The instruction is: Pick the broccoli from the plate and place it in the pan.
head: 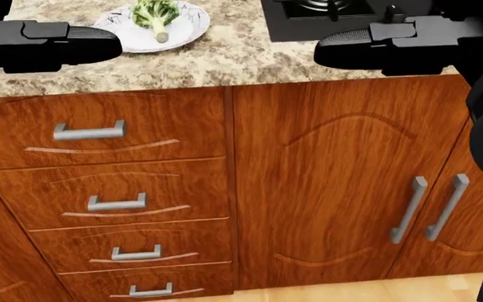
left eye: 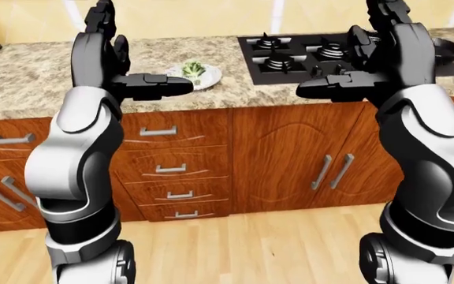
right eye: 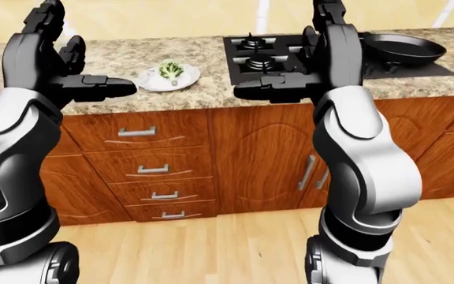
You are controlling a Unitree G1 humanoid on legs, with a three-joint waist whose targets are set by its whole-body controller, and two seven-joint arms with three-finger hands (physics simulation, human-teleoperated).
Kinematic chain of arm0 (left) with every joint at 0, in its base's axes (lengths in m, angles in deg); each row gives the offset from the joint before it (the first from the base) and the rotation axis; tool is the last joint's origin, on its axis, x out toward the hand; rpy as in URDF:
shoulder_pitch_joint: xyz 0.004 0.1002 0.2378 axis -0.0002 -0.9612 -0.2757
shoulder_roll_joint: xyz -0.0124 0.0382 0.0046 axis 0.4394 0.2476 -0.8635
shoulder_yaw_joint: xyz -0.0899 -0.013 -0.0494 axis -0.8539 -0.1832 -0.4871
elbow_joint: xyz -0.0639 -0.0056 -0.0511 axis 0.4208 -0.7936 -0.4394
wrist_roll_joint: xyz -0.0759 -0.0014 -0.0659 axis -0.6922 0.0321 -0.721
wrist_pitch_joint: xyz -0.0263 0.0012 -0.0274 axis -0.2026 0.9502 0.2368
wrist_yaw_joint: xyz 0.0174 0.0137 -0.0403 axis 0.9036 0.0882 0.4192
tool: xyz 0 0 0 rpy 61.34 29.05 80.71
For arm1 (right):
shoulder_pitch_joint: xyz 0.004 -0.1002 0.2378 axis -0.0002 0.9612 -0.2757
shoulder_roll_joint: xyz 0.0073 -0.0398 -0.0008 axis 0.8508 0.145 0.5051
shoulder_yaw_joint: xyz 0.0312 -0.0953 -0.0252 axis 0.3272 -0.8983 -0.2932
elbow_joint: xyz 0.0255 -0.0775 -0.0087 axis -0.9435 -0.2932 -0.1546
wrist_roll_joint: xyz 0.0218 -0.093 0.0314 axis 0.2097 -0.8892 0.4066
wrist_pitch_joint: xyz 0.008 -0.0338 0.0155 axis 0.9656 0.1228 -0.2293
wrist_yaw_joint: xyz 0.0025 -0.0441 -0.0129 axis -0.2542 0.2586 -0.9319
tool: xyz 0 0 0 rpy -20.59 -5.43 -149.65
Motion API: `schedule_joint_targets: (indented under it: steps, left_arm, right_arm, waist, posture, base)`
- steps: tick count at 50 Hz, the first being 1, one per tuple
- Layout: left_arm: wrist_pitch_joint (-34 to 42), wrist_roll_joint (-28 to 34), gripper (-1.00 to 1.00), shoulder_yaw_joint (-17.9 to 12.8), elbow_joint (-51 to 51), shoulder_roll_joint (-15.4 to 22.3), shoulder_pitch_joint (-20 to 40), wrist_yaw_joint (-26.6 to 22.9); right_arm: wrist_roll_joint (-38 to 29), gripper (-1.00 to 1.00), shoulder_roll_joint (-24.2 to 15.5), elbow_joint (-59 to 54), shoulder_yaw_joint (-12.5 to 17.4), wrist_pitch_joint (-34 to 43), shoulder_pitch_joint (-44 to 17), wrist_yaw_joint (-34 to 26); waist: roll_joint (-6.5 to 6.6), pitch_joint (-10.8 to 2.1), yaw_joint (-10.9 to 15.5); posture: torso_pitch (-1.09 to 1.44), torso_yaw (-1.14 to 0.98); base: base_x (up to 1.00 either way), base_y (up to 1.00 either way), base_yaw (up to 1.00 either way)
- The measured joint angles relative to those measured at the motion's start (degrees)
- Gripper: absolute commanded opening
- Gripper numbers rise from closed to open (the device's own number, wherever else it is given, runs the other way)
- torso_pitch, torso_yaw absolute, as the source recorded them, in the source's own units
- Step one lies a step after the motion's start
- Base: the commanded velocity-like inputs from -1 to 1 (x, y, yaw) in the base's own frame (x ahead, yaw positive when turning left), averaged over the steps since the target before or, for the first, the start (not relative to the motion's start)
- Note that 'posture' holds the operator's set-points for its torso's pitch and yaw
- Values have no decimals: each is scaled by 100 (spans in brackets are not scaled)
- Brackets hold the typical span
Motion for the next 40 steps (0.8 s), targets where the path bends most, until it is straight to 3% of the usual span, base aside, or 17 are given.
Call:
schedule_joint_targets:
  steps: [2,5,10,13,14,16,19,24,27,29,30,33,40]
  left_arm:
    - [51,29,100,-76,-29,17,-65,36]
    - [69,51,100,-69,-42,23,-25,63]
    - [9,18,100,-42,79,26,32,49]
    - [2,20,100,-42,45,30,75,56]
    - [-10,22,100,-16,49,-18,48,58]
    - [30,-17,100,75,5,-56,-7,31]
    - [115,-72,100,102,-39,-47,-9,-4]
    - [-1,-38,100,27,46,-10,48,13]
    - [-43,-31,100,27,44,0,77,19]
    - [-61,-17,100,-11,9,15,12,24]
    - [-40,-2,100,-40,-20,17,-38,37]
    - [40,33,100,-49,-109,13,-42,67]
    - [-52,19,100,-42,27,27,28,46]
  right_arm:
    - [39,100,25,-32,-101,30,24,-38]
    - [61,100,10,-26,-80,55,9,-68]
    - [23,100,-16,96,3,-7,-77,-39]
    - [27,100,-26,81,-8,-22,-98,-42]
    - [22,100,-39,57,10,-41,-48,-46]
    - [-10,100,-32,-10,48,5,44,-27]
    - [-50,100,-29,-63,46,72,25,-5]
    - [-35,100,-36,79,41,22,-40,-31]
    - [-44,100,-47,46,47,-7,-72,-38]
    - [-37,100,15,47,-12,-19,-7,-51]
    - [-15,100,32,25,-61,20,8,-67]
    - [38,100,22,4,-91,127,-11,-98]
    - [0,100,-5,122,-27,28,-98,-81]
  waist:
    - [57,11,37]
    - [-21,-71,46]
    - [-304,-84,101]
    - [-594,-133,127]
    - [-522,-88,79]
    - [-552,12,14]
    - [-517,-31,-14]
    - [-199,-37,-48]
    - [106,-97,-92]
    - [37,-39,-11]
    - [65,-18,13]
    - [12,-70,44]
    - [-459,-112,123]
  posture:
    - [0,0]
    - [0,0]
    - [0,0]
    - [0,0]
    - [0,0]
    - [0,0]
    - [0,0]
    - [0,0]
    - [0,0]
    - [0,0]
    - [0,0]
    - [0,0]
    - [0,0]
  base:
    - [25,0,0]
    - [25,0,0]
    - [25,0,0]
    - [25,0,0]
    - [26,0,0]
    - [26,0,0]
    - [25,0,0]
    - [25,0,0]
    - [26,0,0]
    - [25,0,0]
    - [26,0,0]
    - [25,0,0]
    - [24,0,0]
